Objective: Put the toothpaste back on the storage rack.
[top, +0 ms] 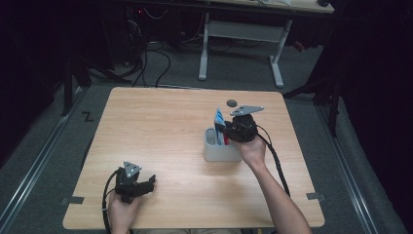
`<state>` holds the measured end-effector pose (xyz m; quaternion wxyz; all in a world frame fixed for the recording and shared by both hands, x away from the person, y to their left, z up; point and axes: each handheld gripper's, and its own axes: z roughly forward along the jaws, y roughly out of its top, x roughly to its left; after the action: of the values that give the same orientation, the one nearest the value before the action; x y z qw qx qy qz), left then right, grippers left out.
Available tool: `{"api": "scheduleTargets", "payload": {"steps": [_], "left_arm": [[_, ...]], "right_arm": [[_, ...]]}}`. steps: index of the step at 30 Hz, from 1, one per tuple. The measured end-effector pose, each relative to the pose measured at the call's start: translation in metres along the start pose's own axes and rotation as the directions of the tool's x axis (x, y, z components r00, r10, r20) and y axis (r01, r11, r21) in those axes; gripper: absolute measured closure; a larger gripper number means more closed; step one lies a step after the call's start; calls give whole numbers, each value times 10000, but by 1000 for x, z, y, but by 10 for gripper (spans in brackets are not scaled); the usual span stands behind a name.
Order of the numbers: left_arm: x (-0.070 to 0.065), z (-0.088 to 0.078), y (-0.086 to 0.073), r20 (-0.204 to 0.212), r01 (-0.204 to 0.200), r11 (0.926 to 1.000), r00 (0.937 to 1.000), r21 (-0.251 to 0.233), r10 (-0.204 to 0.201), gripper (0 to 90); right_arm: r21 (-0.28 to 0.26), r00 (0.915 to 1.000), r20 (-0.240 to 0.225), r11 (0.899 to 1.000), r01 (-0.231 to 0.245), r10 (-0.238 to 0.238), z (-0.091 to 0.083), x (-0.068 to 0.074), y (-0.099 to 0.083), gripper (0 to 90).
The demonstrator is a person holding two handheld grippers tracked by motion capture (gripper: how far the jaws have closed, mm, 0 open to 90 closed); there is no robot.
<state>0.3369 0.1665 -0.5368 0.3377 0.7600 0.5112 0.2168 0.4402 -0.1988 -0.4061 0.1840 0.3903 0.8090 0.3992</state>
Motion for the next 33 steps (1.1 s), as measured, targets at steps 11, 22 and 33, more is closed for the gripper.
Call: {"api": "scheduleTargets", "payload": {"steps": [11, 22, 33], "left_arm": [[0, 0, 0, 4, 8, 10000, 10000, -10, -8, 207], [0, 0, 0, 3, 6, 10000, 10000, -8, -6, 207], [0, 0, 0, 2, 6, 10000, 10000, -7, -6, 207]], "right_arm": [[24, 9994, -98, 9995, -317, 318, 0, -6, -9, 707], [-31, 9996, 12, 9996, -288, 288, 2, -6, -12, 640], [-77, 9994, 150, 9995, -311, 312, -4, -6, -16, 475]]}}
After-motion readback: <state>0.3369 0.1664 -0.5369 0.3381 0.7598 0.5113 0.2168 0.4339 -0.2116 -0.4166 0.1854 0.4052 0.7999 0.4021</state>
